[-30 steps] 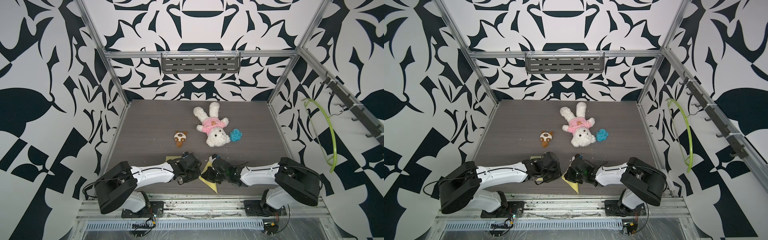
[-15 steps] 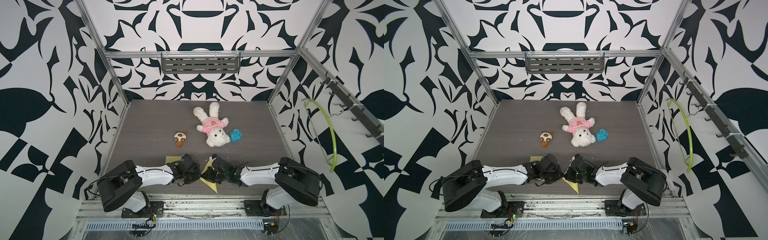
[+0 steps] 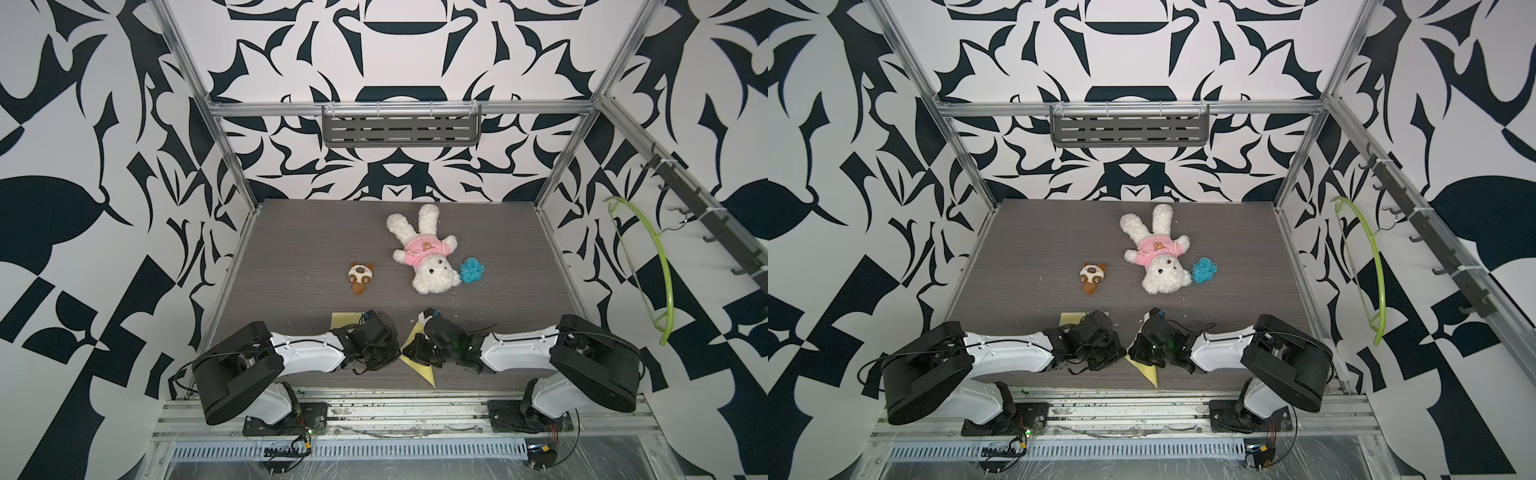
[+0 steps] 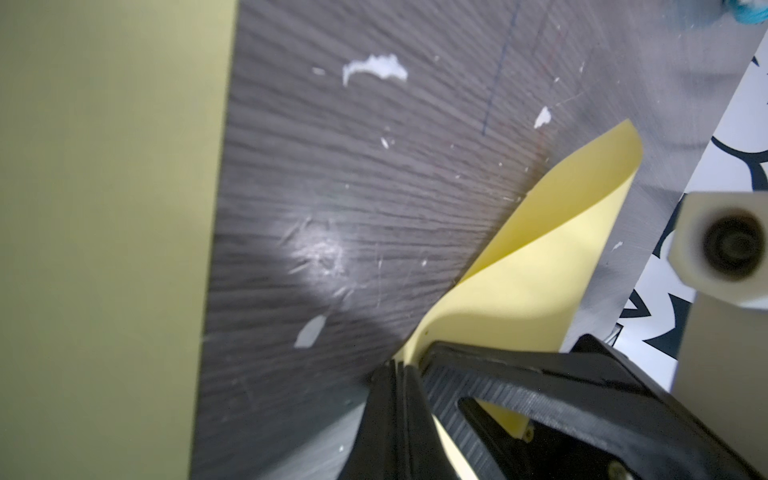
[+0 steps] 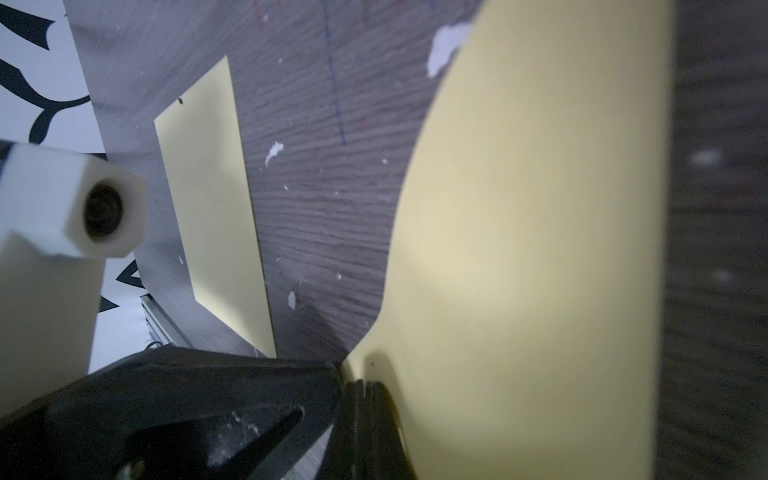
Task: Fold the square paper diagonally
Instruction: Fold the paper at the center of the board.
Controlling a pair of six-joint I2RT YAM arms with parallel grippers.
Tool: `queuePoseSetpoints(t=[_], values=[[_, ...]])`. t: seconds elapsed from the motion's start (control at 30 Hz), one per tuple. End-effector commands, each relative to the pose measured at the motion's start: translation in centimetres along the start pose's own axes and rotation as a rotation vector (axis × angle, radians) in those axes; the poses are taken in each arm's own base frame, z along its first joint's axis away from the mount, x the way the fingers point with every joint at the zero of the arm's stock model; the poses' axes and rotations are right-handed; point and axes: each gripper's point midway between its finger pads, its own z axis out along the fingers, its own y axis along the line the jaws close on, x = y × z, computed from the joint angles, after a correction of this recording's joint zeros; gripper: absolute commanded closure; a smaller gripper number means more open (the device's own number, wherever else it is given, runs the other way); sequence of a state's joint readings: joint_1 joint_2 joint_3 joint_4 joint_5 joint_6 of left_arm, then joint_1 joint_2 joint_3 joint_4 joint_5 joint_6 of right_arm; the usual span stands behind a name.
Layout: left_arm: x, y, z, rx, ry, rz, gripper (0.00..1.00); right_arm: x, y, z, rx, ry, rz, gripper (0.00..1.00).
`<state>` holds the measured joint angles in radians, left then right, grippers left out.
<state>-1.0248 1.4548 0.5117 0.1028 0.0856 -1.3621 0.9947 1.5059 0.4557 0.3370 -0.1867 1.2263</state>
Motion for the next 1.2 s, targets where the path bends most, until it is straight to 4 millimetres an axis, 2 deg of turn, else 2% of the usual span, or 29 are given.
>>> queuePoseSetpoints(t=[0.0,0.13,0.27,0.5,0.63,0.83,1.17], values=[[0.2,2.0,0.0,-0.094,0.010,0.007,1.00,0.4,-1.4,-0.2,0.076,0.010,-0.014,1.00],[0.0,3.2,0.1,-0.168,0.002,0.013,1.00,0.1,-0.2,-0.4,0.069,0.014,-0.043,0.99],[-0.1,4.4,0.2,-0.242,-0.002,0.015,1.00,-0.3,0.9,-1.0,0.069,0.006,-0.074,0.90],[-0.2,5.5,0.4,-0.325,-0.003,0.012,1.00,-1.2,1.6,-2.6,0.102,-0.035,-0.110,0.88],[-0.2,5.5,0.5,-0.352,0.000,0.026,1.00,-1.2,0.6,-3.2,0.107,-0.057,-0.087,0.95],[-0.3,5.4,0.5,-0.364,0.001,0.037,1.00,-0.9,-1.2,-3.5,0.144,-0.052,-0.071,0.99],[-0.3,5.8,0.5,-0.392,0.001,0.041,1.00,-0.1,-3.8,-4.2,0.203,-0.043,-0.059,1.00]])
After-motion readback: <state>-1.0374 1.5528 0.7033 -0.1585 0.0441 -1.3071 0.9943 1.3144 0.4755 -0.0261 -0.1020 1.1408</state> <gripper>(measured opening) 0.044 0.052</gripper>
